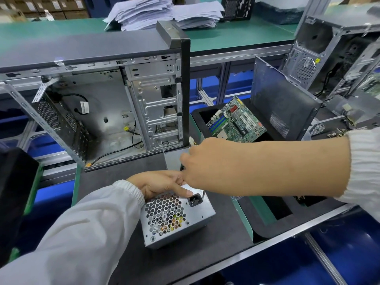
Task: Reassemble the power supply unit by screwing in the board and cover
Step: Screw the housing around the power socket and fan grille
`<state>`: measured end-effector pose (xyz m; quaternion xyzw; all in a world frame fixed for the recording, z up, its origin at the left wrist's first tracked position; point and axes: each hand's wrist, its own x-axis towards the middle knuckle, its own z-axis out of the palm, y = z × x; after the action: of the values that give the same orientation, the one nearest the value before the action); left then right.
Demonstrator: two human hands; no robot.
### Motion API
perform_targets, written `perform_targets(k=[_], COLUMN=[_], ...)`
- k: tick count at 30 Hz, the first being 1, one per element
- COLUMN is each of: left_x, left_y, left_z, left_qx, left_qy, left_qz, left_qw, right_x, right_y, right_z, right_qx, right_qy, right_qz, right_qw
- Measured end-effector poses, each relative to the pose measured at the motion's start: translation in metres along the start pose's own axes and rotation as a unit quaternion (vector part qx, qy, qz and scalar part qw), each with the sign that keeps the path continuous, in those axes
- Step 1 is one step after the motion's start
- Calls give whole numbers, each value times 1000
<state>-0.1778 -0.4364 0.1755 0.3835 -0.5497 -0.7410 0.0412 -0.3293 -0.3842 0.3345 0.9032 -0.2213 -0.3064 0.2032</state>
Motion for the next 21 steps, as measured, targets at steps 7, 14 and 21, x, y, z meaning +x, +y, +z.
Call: perform_targets(k=[7,14,21], left_x=[-3,-1,-5], left_y=[2,2,6], left_z=[1,1,4], left_qx=[25,4,11], left_qy=[-9,-16,-28], left_qz=[11,12,19], left_qw=[1000,1000,999], right_x=[-2,-7,0], right_y=[2,7,10], right_z=[5,1,11], right_qx=[12,2,-3], right_qy=[-11,-5,-8], right_qz=[-15,-23,-13], right_qw=[1000,1000,1000])
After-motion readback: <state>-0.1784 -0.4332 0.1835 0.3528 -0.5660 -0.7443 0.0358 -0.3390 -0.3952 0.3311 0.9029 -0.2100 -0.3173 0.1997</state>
